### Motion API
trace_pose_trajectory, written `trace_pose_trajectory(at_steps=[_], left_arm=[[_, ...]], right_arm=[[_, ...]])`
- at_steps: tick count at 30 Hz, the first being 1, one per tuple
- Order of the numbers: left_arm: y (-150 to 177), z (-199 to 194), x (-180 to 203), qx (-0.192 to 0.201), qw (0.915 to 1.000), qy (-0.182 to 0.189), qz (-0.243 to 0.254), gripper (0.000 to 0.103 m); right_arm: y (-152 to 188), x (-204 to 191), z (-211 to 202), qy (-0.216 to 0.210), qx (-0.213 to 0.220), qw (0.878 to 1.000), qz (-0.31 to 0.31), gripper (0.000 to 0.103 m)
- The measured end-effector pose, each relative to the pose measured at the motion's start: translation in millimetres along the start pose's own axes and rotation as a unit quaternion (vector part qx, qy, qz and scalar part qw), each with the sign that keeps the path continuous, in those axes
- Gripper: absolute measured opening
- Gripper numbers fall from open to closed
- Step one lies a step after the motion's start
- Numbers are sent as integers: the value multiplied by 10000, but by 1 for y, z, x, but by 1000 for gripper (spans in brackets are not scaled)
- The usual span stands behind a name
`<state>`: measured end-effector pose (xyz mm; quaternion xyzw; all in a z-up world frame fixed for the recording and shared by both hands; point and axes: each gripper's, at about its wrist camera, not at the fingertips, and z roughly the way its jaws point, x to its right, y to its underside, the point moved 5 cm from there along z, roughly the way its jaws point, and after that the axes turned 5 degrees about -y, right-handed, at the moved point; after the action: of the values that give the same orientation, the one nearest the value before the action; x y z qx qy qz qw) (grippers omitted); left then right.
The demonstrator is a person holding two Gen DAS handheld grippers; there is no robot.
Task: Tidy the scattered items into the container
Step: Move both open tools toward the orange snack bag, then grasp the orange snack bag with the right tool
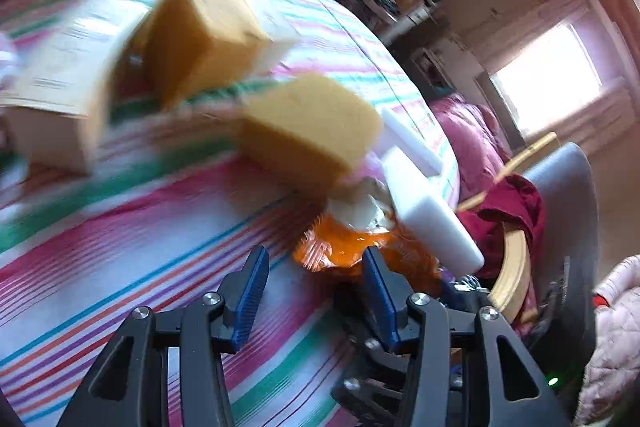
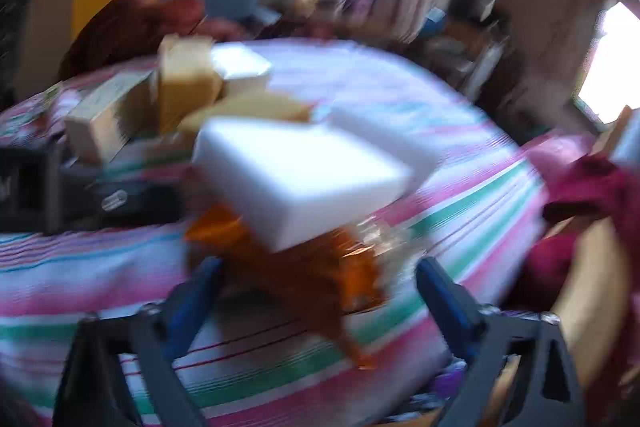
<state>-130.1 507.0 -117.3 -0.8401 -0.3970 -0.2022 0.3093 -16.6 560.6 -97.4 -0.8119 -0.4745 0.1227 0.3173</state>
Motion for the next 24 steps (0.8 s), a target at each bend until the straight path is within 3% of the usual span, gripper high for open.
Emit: trace_pose_trajectory(at_steps=[1,5,15,21,23,24], left_arm=[[0,2,1,1,10000,97,19,50],[-1,6,-1,-35,9996,281,5,54],[21,-15,-30,-166,9987,254,-409,50],[34,-39,-44,68,9976,300,-619,49],[31,-46,-48,212,9963,300,-775,50],[27,-50,-48,307,9954,291,-862,51]], right_arm=[[2,1,3,-56,-16,10000,45,76],[7,4,-3,-229,219,9995,52,68],[19,-16,-21,-841,585,9947,73,49],[37,-58,-41,-1506,620,9866,-134,48],[41,-60,-52,-1389,791,9871,-123,56],[41,-58,-58,-1276,926,9875,-55,67]])
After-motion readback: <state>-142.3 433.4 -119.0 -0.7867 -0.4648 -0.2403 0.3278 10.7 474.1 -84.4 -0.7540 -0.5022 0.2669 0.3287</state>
